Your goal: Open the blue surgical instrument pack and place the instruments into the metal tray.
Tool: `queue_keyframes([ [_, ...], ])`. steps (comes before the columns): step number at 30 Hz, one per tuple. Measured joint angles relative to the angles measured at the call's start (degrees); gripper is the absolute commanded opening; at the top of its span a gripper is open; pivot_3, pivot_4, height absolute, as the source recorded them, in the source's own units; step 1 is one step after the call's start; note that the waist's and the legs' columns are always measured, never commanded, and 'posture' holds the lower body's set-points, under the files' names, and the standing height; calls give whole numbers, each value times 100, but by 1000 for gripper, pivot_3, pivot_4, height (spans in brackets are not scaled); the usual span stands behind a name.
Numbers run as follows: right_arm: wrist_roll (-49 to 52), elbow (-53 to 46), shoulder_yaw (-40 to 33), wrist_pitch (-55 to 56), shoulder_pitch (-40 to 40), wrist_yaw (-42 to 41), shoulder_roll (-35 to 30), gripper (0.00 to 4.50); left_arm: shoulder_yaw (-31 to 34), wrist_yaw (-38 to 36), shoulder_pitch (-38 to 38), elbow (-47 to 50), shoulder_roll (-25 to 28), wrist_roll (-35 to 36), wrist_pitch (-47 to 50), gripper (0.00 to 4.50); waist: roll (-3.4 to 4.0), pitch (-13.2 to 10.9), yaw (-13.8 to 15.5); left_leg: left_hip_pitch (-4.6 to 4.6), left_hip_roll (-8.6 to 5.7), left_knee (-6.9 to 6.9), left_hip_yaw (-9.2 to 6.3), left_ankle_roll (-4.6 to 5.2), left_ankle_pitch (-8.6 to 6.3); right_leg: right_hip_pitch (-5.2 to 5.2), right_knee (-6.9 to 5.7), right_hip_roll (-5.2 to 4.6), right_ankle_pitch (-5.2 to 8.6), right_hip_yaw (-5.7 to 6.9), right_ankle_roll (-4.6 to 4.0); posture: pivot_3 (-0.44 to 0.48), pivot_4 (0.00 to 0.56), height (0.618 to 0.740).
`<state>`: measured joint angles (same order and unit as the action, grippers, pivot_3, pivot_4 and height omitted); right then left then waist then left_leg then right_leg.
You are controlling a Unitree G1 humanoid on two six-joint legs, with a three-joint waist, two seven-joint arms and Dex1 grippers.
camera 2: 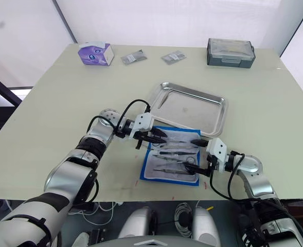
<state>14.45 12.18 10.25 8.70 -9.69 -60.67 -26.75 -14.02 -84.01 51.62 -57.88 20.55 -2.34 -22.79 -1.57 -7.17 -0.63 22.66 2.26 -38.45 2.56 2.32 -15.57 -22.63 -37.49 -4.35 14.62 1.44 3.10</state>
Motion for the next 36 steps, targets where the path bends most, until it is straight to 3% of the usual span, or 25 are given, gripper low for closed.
queue_keyframes([
  [11,-1,-3,3,0,7,12,0,4500,-232,1,44,287,36,-123,533,1033,1,3,0,-1,0,0,0,0,0,1,0,0,0,0,0,0,150,727],
  [15,-4,-2,3,0,13,25,-1,4500,-249,-57,58,338,17,-143,789,54,2,7,2,-3,0,0,0,0,0,2,0,0,0,0,0,0,150,727],
  [36,-4,-103,3,-235,14,57,-5,4500,-345,-139,233,381,12,-201,1200,54,5,10,3,-4,0,0,-1,0,0,3,0,0,0,0,0,0,150,727],
])
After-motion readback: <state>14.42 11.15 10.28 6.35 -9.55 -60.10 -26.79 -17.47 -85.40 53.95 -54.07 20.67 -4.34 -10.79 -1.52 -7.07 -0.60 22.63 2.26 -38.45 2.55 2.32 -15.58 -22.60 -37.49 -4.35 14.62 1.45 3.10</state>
